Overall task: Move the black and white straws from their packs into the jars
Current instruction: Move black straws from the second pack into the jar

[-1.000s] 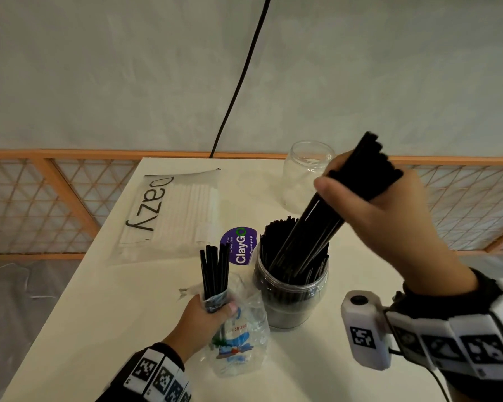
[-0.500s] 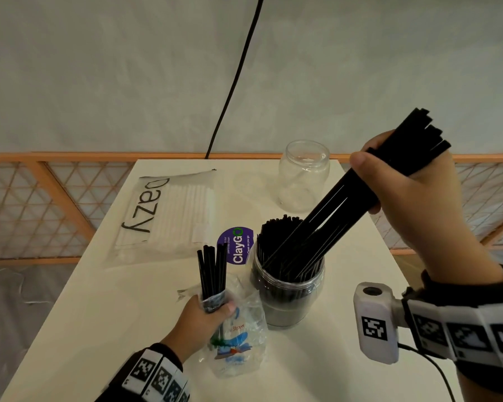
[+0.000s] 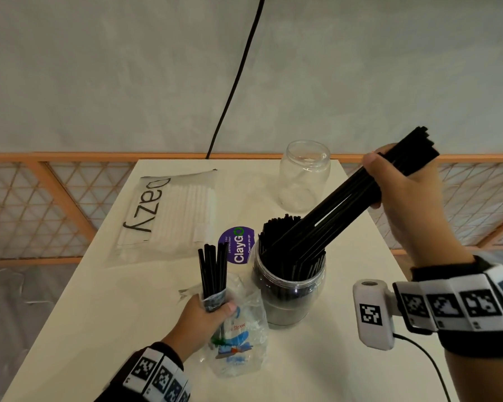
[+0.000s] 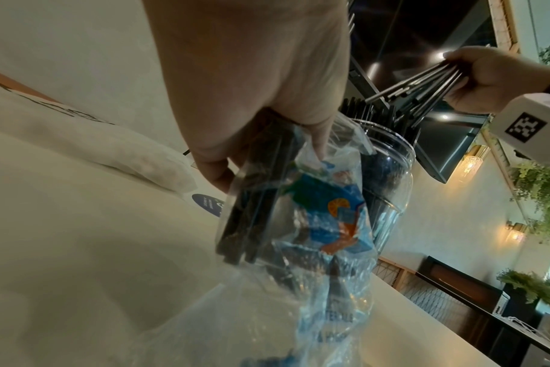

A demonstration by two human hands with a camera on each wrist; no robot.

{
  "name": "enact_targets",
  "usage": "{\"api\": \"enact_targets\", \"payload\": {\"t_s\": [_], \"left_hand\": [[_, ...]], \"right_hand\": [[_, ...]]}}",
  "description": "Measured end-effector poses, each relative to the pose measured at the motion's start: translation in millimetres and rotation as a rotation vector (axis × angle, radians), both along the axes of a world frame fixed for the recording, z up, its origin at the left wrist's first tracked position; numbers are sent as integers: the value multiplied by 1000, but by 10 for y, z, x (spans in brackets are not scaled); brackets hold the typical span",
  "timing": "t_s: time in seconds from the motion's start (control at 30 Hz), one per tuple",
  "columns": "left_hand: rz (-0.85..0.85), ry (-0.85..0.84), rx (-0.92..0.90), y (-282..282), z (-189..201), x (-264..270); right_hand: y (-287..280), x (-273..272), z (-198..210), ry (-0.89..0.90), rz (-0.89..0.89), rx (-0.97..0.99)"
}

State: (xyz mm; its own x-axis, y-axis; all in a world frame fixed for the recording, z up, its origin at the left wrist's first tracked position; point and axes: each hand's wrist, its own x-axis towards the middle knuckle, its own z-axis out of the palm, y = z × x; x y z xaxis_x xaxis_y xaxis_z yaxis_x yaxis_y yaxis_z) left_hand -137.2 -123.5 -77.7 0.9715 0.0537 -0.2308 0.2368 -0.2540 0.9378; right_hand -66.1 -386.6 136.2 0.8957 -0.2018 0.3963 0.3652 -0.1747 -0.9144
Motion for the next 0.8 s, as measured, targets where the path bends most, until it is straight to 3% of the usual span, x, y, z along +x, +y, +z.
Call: {"api": "enact_targets", "payload": {"t_s": [0.17, 0.27, 0.43, 0.57, 0.8], "left_hand": [[21, -9, -23, -49, 28, 6], [5, -18, -37, -54, 45, 20], [11, -5, -71, -45, 38, 27], [-22, -41, -33, -16, 67, 18], [-30, -43, -8, 14, 46, 20]], "right_hand": [[-6, -83, 146, -64, -20, 67], [33, -147, 207, -76, 57, 143], [243, -130, -30, 18, 176, 93], [244, -42, -241, 108, 21, -63], [91, -11, -168, -34, -161, -89]]}}
